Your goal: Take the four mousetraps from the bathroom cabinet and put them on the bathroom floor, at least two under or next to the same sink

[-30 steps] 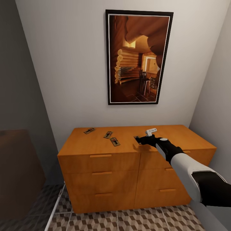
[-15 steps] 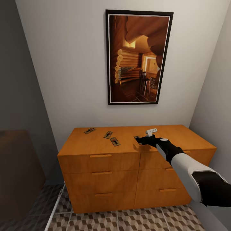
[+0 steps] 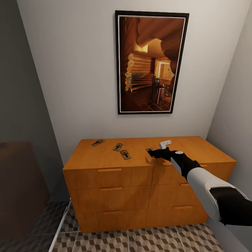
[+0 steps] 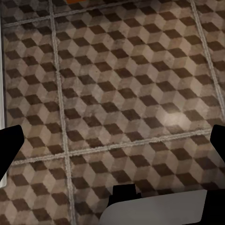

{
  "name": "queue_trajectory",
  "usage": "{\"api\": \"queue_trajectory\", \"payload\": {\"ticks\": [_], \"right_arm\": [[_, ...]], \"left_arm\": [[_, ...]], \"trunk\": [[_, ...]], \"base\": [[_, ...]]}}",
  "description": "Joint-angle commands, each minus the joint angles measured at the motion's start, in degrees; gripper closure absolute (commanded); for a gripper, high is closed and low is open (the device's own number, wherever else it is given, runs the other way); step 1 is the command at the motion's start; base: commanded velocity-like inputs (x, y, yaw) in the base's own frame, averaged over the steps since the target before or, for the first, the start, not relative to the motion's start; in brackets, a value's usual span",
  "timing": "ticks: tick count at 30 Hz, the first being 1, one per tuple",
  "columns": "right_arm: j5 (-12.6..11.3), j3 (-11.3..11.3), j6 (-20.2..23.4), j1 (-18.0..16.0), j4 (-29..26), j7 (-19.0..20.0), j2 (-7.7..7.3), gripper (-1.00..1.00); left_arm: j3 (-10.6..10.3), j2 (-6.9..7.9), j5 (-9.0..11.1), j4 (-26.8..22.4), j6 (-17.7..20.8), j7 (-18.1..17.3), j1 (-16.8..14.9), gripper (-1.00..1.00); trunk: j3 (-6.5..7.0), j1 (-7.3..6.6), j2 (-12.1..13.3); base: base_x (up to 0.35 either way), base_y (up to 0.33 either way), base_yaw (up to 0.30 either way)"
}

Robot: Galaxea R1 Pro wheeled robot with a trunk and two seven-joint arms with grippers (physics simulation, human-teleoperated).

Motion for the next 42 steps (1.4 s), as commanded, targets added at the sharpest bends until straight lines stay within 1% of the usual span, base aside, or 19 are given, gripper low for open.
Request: {"api": "queue_trajectory", "payload": {"ticks": [1,8,16,22,32,42], "right_arm": [[0.3,0.2,0.2,0.0,-0.1,0.2,-0.04,-1.0],[0.3,0.2,-0.8,0.0,-0.1,0.4,-0.02,-1.0],[0.2,0.1,-3.0,0.0,3.1,0.5,0.01,-1.0],[0.2,0.1,-4.3,0.0,3.8,0.5,-0.03,-1.0],[0.3,0.1,-4.9,0.0,4.8,0.5,-0.05,-1.0],[0.3,0.1,-7.5,0.0,6.4,0.5,-0.14,-1.0]], "left_arm": [[-0.5,0.01,0.0,0.0,-0.2,0.4,0.0,-1.0],[-0.5,0.01,0.0,0.0,-0.2,0.4,0.0,-1.0],[-0.5,0.01,0.0,0.0,-0.2,0.4,0.0,-1.0],[-0.5,0.01,0.0,0.0,-0.2,0.4,0.0,-1.0],[-0.5,0.01,0.0,0.0,-0.2,0.4,0.0,-1.0],[-0.5,0.01,0.0,0.0,-0.2,0.4,0.0,-1.0]], "trunk": [[-0.06,0.0,0.0],[-0.06,0.0,0.0],[-0.06,0.0,0.0],[-0.06,0.0,0.0],[-0.06,0.0,0.0],[-0.06,0.0,0.0]], "base": [[0.0,0.0,0.0],[0.0,0.0,0.0],[0.0,0.0,0.0],[0.0,0.0,0.0],[0.0,0.0,0.0],[0.0,0.0,0.0]]}}
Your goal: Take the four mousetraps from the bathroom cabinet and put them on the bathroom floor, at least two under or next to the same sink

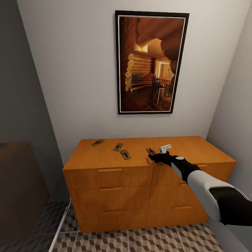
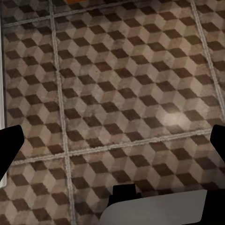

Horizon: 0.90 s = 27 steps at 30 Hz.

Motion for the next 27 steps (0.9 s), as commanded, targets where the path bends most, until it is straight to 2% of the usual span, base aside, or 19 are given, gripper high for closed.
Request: {"api": "queue_trajectory", "payload": {"ticks": [1,27], "right_arm": [[0.3,0.4,-0.4,0.0,0.1,0.0,-0.05,-1.0],[0.3,0.4,-1.3,0.0,1.7,0.0,-0.65,-1.0]], "left_arm": [[-0.5,0.01,0.0,0.0,-0.2,0.4,0.0,-1.0],[-0.5,0.01,0.0,0.0,-0.2,0.4,0.0,-1.0]], "trunk": [[-0.06,0.0,0.0],[-0.06,0.0,0.0]], "base": [[0.0,0.0,0.0],[0.0,0.0,0.0]]}}
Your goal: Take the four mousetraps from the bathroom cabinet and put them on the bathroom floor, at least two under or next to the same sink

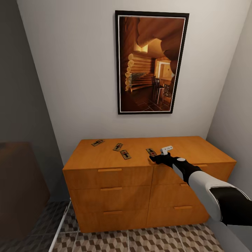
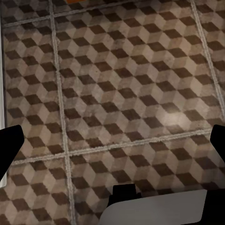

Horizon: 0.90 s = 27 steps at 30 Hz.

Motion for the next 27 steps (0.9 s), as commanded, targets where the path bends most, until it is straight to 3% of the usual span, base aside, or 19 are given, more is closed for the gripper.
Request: {"api": "queue_trajectory", "payload": {"ticks": [1,27], "right_arm": [[0.3,0.4,-0.5,0.0,0.1,0.0,-0.03,-1.0],[0.3,0.4,-1.2,0.0,0.2,0.0,0.06,-1.0]], "left_arm": [[-0.5,0.01,0.0,0.0,-0.2,0.4,0.0,-1.0],[-0.5,0.01,0.0,0.0,-0.2,0.4,-0.1,-1.0]], "trunk": [[-0.06,0.0,0.0],[-0.06,0.0,0.0]], "base": [[0.0,0.0,0.0],[0.0,0.0,0.0]]}}
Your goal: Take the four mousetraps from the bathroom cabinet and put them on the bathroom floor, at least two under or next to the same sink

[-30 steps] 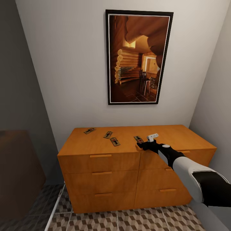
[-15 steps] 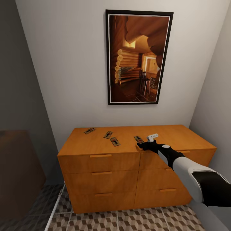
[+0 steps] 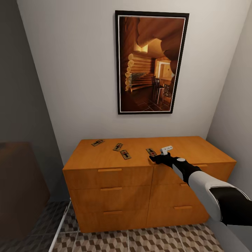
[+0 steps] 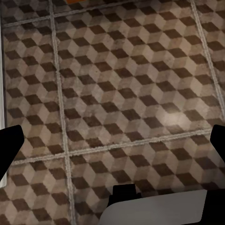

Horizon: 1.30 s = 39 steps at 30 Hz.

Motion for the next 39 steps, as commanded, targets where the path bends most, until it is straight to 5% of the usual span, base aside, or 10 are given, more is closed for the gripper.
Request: {"api": "queue_trajectory", "payload": {"ticks": [1,39], "right_arm": [[0.3,0.4,-0.4,0.0,0.0,0.0,-0.03,-1.0],[0.3,0.5,-0.3,0.0,0.2,-0.1,-0.03,-1.0]], "left_arm": [[-0.5,0.01,0.0,0.0,-0.2,0.4,0.0,-1.0],[-0.5,0.01,0.0,0.0,-0.2,0.4,0.0,-1.0]], "trunk": [[-0.06,0.0,0.0],[-0.06,0.0,0.0]], "base": [[0.016,0.0,0.0],[0.082,0.0,0.0]]}}
